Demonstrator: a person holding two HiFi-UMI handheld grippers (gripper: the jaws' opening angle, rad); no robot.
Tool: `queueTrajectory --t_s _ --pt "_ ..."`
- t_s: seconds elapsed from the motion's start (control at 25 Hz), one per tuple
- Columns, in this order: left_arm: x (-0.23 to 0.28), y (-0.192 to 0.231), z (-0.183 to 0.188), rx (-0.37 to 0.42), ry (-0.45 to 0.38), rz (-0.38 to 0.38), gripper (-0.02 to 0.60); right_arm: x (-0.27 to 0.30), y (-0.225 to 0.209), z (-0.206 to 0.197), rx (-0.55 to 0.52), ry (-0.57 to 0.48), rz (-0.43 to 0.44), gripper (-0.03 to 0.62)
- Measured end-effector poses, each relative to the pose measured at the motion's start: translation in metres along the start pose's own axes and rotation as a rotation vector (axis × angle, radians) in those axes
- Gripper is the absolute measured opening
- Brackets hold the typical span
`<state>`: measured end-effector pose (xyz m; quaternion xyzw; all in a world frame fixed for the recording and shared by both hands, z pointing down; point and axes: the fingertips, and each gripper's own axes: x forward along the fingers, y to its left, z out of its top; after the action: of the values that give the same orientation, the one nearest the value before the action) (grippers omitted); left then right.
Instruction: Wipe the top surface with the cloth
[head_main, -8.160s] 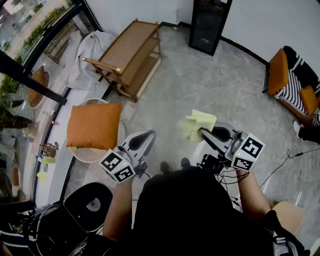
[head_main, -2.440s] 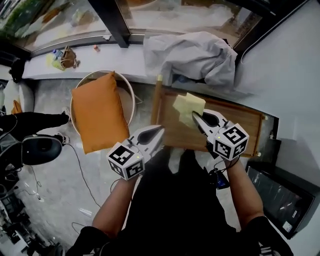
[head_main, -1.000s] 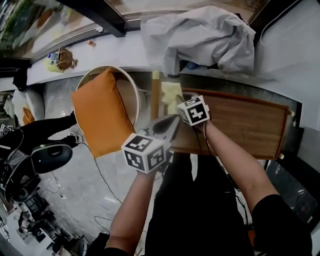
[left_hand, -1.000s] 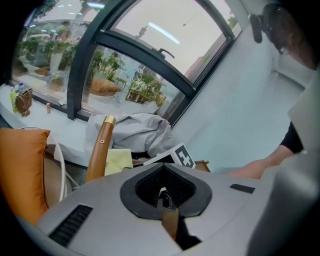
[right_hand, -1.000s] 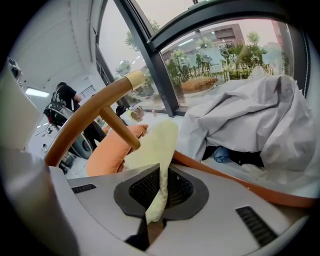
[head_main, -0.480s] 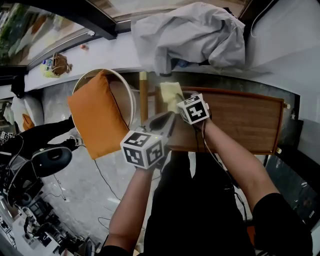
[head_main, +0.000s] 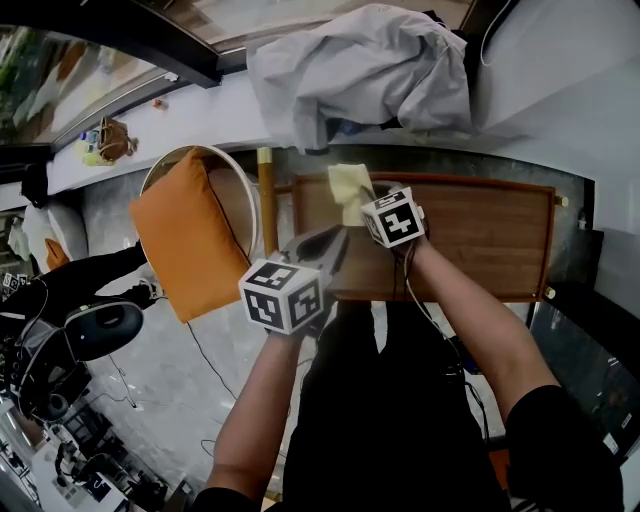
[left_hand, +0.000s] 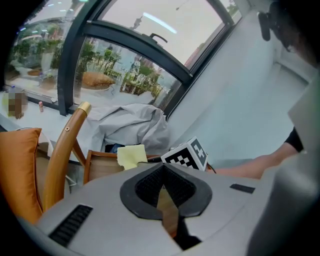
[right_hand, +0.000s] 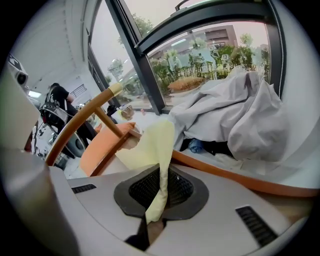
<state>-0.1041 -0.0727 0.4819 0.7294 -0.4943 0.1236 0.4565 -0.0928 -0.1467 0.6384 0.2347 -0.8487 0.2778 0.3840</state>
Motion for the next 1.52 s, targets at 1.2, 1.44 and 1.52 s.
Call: queueTrajectory --t_s 1.2,1.44,1.52 --pt "0.068 -0.071 -0.015 0.068 0.126 -0.069 0.008 -0.097 -0.134 -0.06 0.087 -0.051 -0.171 0.032" --pt "0.081 -0.087 -0.019 0.085 0.149 -0.084 0.009 -0.119 -0.163 -0.073 0.117 -0.062 -0.212 0.032" --pt "0.085 -0.091 -0.021 0.091 0.158 -0.088 0.008 -0.127 -0.172 -0.078 0.111 -0.061 -0.226 0.032"
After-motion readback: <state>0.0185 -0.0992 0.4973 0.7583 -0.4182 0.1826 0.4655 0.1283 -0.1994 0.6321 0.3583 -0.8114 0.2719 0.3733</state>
